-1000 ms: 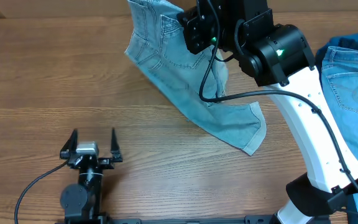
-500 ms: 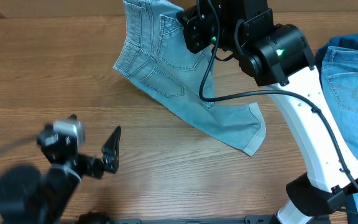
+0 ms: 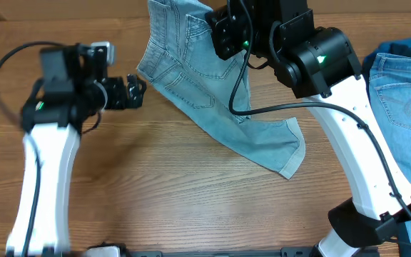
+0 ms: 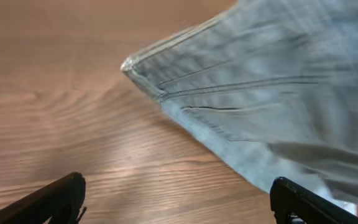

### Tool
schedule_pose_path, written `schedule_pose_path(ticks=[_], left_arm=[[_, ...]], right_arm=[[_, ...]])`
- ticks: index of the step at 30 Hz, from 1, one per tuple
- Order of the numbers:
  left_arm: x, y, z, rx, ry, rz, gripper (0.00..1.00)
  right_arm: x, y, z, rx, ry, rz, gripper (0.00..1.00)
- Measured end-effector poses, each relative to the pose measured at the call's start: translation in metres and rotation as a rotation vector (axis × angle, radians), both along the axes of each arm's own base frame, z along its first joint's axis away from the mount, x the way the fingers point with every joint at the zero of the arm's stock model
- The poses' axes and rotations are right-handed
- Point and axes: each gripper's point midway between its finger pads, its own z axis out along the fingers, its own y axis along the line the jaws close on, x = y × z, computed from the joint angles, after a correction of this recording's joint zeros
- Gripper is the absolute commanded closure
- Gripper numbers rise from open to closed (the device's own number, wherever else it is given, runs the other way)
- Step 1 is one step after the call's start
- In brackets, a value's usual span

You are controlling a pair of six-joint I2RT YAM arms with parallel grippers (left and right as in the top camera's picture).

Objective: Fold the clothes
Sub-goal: 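Move the left gripper up to the hanging jeans' waistband edge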

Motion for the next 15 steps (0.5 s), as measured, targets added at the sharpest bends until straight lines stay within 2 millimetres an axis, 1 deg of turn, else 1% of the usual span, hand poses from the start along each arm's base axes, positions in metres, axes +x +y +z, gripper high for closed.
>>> schedule_pose_path(ticks=[2, 4, 7, 9, 12, 15], left_arm=[[0.027, -0.007, -0.035, -0.045, 0.038, -0.031, 0.03], [0.047, -0.018, -0.055, -0.106, 0.029, -0.08, 0.02], [0.064, -0.026, -0.085, -0.161, 0.042, -0.121, 0.01], [0.076, -0.029, -0.096, -0.175, 0.02, -0.139, 0.0], [0.087, -0.031, -0.111, -0.184, -0.001, -0.161, 0.0], [0.098, -0.034, -0.116, -0.199, -0.048, -0.192, 0.02]], right_arm=[[0.0, 0.0, 0.0, 0.0, 0.0, -0.001, 0.96], [0.001, 0.0, -0.001, -0.002, 0.001, -0.003, 0.96], [0.001, 0.0, -0.001, -0.003, 0.001, -0.003, 0.96], [0.001, 0.0, -0.001, -0.003, 0.003, -0.003, 0.96], [0.0, -0.001, -0.003, -0.008, 0.011, -0.002, 0.96], [-0.001, -0.001, -0.005, -0.012, 0.02, -0.003, 0.96]])
